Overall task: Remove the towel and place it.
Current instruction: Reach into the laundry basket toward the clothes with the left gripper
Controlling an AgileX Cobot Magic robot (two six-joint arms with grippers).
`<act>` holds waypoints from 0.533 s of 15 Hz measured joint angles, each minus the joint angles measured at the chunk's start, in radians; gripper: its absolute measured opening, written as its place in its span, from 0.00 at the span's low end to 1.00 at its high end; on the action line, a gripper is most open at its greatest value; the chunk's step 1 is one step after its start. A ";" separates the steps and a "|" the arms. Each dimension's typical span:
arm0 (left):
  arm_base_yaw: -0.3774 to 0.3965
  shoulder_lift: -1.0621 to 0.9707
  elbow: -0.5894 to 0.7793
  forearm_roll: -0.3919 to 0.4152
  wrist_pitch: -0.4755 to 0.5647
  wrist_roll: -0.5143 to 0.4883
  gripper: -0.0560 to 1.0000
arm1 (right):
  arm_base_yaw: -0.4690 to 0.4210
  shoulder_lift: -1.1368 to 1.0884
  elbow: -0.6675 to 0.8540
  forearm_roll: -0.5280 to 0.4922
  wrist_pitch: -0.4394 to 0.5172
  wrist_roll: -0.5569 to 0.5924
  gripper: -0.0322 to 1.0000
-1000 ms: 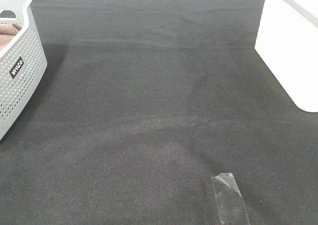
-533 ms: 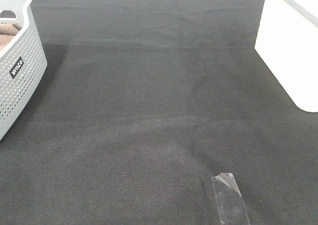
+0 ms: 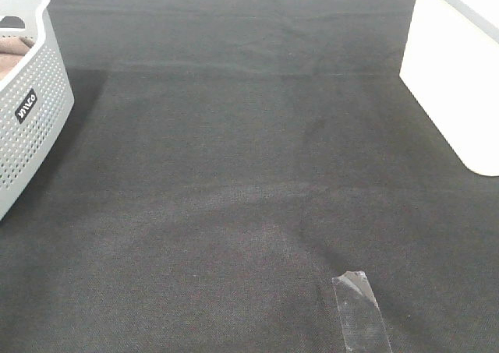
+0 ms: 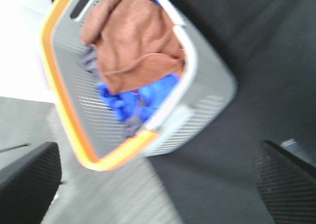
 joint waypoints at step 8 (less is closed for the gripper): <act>0.054 0.708 -0.298 0.385 -0.119 0.180 0.99 | 0.000 0.000 0.000 0.000 0.000 0.000 0.76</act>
